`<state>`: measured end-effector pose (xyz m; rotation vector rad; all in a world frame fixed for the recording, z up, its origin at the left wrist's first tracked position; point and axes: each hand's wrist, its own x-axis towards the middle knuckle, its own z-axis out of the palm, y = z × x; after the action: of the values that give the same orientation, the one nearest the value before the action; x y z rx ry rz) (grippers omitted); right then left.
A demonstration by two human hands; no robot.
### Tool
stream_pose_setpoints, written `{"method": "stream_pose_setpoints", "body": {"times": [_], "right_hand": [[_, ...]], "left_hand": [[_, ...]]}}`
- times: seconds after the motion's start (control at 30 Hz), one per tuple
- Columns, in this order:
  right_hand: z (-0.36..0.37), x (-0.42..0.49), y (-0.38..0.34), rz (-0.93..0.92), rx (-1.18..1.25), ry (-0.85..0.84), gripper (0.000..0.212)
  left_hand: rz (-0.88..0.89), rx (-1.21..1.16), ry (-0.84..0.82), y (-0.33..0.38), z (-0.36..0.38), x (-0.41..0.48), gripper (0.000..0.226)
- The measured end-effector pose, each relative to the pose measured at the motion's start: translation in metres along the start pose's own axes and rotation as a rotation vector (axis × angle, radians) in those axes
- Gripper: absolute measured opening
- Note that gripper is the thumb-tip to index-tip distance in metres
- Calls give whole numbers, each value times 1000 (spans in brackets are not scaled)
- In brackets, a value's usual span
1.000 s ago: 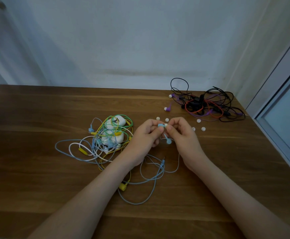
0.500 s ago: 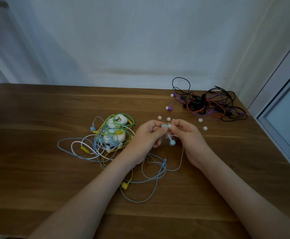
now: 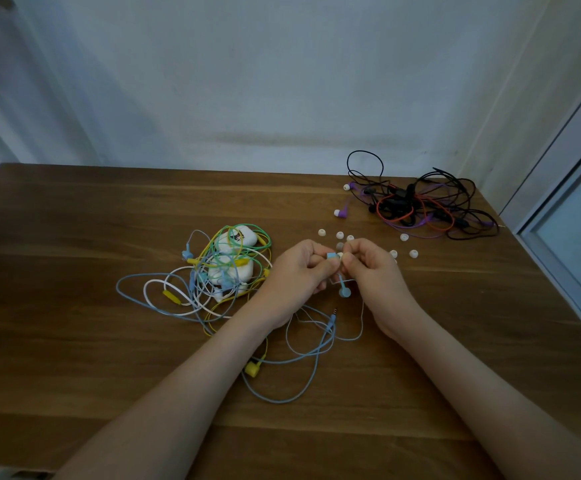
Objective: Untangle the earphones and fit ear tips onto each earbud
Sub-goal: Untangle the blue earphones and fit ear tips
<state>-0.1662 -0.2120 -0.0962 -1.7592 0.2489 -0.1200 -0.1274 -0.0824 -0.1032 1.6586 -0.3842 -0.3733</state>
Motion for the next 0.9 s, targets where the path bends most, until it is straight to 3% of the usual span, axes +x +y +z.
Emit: {"method": "stream_pose_setpoints", "body": {"times": [0.4,0.6,0.9], "right_hand": [[2,3,1,-21,-13,-7,20],[-2,3,3,-115,66,-81,20],[0,4,4,-160,139,-33,18]], "left_hand": [[44,47,-2,-1,0,0,9],[14,-84,5,-1,0,1,10],[-39,-177,-21,-2,-1,4,12]]}}
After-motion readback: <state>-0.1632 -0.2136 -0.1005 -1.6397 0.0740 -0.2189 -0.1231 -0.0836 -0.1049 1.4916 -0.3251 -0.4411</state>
